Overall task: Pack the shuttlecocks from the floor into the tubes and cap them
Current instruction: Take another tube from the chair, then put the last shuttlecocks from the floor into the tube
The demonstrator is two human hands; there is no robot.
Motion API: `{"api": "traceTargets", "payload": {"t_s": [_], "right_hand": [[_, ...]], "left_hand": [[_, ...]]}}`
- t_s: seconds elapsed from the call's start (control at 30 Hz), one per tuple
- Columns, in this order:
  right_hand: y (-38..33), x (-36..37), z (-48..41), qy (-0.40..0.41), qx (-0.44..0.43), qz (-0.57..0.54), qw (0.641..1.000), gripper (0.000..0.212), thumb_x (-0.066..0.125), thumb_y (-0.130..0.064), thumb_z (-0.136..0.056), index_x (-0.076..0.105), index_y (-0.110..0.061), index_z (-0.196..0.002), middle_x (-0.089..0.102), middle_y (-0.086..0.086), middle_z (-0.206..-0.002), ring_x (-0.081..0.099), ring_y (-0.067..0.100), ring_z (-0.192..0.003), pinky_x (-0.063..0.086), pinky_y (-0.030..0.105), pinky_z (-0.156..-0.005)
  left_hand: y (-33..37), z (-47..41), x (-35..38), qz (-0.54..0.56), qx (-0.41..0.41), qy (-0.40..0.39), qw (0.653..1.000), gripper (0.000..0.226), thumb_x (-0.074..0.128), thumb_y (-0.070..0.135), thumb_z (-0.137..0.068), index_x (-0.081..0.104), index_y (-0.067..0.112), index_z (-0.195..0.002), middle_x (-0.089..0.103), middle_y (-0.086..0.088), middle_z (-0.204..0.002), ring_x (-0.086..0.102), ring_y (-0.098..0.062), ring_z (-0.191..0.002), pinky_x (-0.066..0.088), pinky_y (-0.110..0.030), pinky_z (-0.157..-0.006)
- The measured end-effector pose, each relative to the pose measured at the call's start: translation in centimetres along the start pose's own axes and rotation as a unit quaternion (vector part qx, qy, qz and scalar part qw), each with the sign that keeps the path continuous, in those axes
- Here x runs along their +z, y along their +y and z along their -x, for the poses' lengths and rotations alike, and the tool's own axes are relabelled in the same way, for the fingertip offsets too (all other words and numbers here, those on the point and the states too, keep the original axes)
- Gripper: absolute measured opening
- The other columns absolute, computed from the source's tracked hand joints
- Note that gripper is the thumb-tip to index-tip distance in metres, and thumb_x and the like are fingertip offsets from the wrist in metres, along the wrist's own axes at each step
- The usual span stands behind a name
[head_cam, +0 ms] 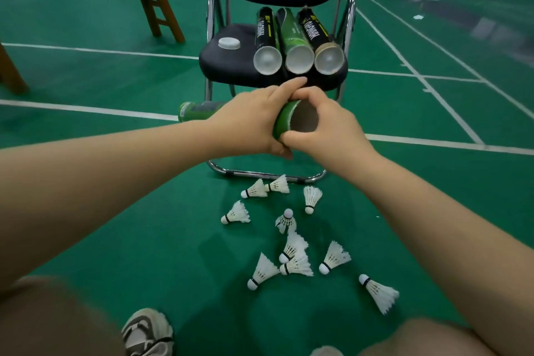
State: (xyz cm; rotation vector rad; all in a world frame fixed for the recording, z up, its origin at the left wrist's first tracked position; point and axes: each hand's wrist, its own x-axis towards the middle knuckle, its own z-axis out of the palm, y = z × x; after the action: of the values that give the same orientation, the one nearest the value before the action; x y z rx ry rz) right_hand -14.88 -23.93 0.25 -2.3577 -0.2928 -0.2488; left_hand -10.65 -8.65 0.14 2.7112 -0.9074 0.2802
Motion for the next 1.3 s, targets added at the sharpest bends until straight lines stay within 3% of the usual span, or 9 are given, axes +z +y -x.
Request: {"api": "traceTargets", "payload": {"t_s": [0.27,0.4,0.77,0.93,1.0,1.07,1.17,1.23,1.3], "right_hand": [[-0.1,3.5,-0.7,-0.064,0.019,-0.03,0.997,0.053,0.069,-0.025,-0.072,0.048,-0.037,-0.119,0.057,0.002,-0.111,0.052,0.018,-0.097,0.036,0.024,-0.075],[0.2,5.6,-0.9,-0.116,0.047,-0.061,0.99,0.052,0.067,-0.025,-0.073,0.047,-0.038,-0.119,0.058,-0.001,-0.111,0.056,0.016,-0.093,0.047,0.025,-0.069],[2.4,11.3,-3.1,-0.194,0.092,-0.086,0.973,0.055,0.067,-0.022,-0.075,0.044,-0.033,-0.124,0.058,0.0,-0.113,0.056,0.02,-0.099,0.049,0.035,-0.088],[4.8,14.6,-4.6,-0.225,0.116,-0.153,0.955,0.055,0.067,-0.022,-0.078,0.042,-0.033,-0.127,0.056,-0.01,-0.105,0.055,0.014,-0.093,0.049,0.038,-0.091],[6.1,16.4,-5.1,-0.226,0.118,-0.18,0.95,0.056,0.064,-0.027,-0.084,0.037,-0.028,-0.134,0.052,-0.005,-0.121,0.052,0.014,-0.104,0.046,0.038,-0.096],[7.7,18.0,-5.7,-0.211,0.131,-0.188,0.95,0.058,0.057,-0.036,-0.089,0.03,-0.026,-0.139,0.048,-0.006,-0.123,0.051,0.015,-0.111,0.044,0.039,-0.098],[11.0,19.5,-7.7,-0.157,0.2,-0.2,0.946,0.052,0.046,-0.044,-0.093,0.03,-0.025,-0.138,0.052,-0.012,-0.106,0.059,0.013,-0.093,0.049,0.042,-0.091],[13.9,20.4,-9.4,-0.132,0.251,-0.173,0.943,0.046,0.041,-0.044,-0.095,0.038,-0.021,-0.134,0.056,-0.006,-0.109,0.06,0.011,-0.081,0.051,0.043,-0.089],[17.0,21.5,-10.8,-0.126,0.292,-0.125,0.94,0.044,0.04,-0.044,-0.095,0.044,-0.017,-0.13,0.057,0.0,-0.114,0.061,0.015,-0.082,0.048,0.047,-0.092]], "left_hand": [[-2.7,2.4,1.7,0.017,-0.042,-0.032,0.998,0.116,0.083,0.047,-0.061,0.012,0.026,-0.15,0.041,-0.001,-0.144,0.042,-0.022,-0.128,0.039,-0.035,-0.1],[-4.1,3.6,2.6,-0.01,-0.057,-0.063,0.996,0.112,0.082,0.048,-0.062,0.015,0.023,-0.148,0.046,-0.002,-0.139,0.047,-0.023,-0.122,0.043,-0.034,-0.093],[-8.4,4.3,6.9,-0.019,-0.094,-0.114,0.989,0.088,0.077,0.051,-0.061,0.033,0.021,-0.13,0.057,0.0,-0.117,0.055,-0.022,-0.1,0.05,-0.037,-0.079],[-11.1,3.8,9.9,-0.026,-0.108,-0.147,0.983,0.087,0.075,0.053,-0.061,0.03,0.022,-0.129,0.057,-0.002,-0.112,0.055,-0.023,-0.096,0.051,-0.038,-0.077],[-12.3,3.5,11.4,-0.029,-0.112,-0.164,0.98,0.093,0.073,0.054,-0.062,0.025,0.021,-0.135,0.057,-0.004,-0.114,0.056,-0.025,-0.099,0.051,-0.039,-0.078],[-13.5,3.0,12.7,-0.023,-0.123,-0.175,0.977,0.1,0.072,0.055,-0.064,0.019,0.021,-0.141,0.056,-0.005,-0.118,0.056,-0.025,-0.104,0.051,-0.038,-0.082],[-15.5,2.1,14.5,-0.005,-0.156,-0.186,0.97,0.105,0.072,0.058,-0.065,0.016,0.02,-0.145,0.055,-0.004,-0.122,0.055,-0.024,-0.107,0.05,-0.036,-0.085],[-16.8,1.8,15.8,-0.01,-0.165,-0.192,0.967,0.104,0.071,0.06,-0.064,0.018,0.02,-0.144,0.056,-0.004,-0.121,0.056,-0.024,-0.105,0.051,-0.038,-0.084],[-17.9,1.6,17.1,-0.024,-0.163,-0.198,0.966,0.102,0.07,0.063,-0.063,0.021,0.021,-0.143,0.057,-0.004,-0.119,0.057,-0.024,-0.103,0.052,-0.039,-0.082]]}}
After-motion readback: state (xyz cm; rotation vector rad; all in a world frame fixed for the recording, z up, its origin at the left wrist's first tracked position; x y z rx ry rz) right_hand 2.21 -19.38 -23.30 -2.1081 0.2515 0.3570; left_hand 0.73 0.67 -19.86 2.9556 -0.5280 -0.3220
